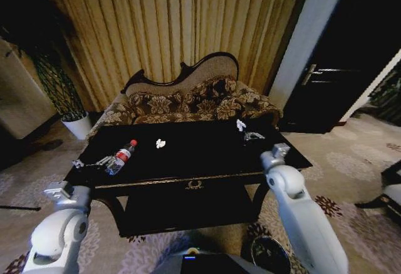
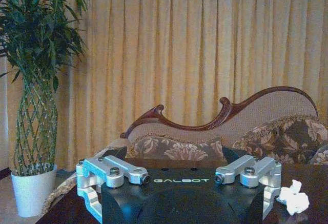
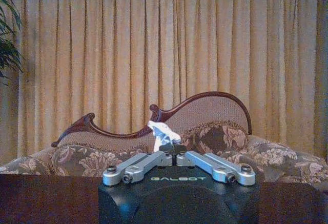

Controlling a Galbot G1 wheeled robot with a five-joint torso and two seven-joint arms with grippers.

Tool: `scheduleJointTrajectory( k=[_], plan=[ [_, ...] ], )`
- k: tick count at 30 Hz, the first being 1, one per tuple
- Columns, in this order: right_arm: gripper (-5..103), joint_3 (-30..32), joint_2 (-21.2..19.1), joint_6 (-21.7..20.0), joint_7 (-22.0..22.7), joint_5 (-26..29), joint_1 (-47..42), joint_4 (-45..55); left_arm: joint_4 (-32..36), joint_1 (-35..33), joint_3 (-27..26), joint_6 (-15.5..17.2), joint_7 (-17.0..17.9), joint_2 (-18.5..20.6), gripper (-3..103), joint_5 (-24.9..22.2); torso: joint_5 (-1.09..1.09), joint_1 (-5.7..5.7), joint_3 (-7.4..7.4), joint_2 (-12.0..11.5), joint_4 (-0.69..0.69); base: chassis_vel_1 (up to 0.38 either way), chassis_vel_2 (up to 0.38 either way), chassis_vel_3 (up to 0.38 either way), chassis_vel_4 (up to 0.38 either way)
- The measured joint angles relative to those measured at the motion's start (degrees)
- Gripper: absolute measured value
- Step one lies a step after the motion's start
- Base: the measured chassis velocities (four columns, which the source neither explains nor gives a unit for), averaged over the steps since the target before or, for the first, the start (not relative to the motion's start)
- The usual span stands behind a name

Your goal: Move to the front of the table and place the trash on the table into the trash bin.

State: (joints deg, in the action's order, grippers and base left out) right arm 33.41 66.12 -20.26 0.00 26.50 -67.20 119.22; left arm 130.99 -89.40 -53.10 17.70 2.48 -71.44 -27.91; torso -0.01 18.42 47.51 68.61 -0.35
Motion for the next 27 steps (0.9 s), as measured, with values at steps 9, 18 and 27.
scheduleJointTrajectory(
  k=[9, 18, 27],
  plan=[
    [0, 1.96, 1.00, 0.00, 0.00, -2.11, -4.95, 2.16, -1.02, 0.22, -0.94, -0.01, -0.14, 1.56, 100, -2.72, 0.01, 0.00, 0.00, 0.00, -0.02, 0.000, 0.000, 0.000, 0.000],
    [0, 2.95, 0.94, 0.12, 0.00, -2.07, -6.75, 2.77, -1.13, 0.28, -0.57, -0.02, -0.71, 1.34, 100, -2.85, 0.00, 0.02, 0.01, -0.01, -0.02, 0.020, -0.020, -0.024, 0.017],
    [0, 2.45, 1.44, 0.56, 0.00, -3.15, -6.93, 2.43, -1.21, 0.14, -0.71, -0.03, -0.74, 1.51, 100, -2.77, 0.00, 0.01, 0.01, 0.00, -0.02, 0.171, -0.163, -0.157, 0.155]
  ],
)
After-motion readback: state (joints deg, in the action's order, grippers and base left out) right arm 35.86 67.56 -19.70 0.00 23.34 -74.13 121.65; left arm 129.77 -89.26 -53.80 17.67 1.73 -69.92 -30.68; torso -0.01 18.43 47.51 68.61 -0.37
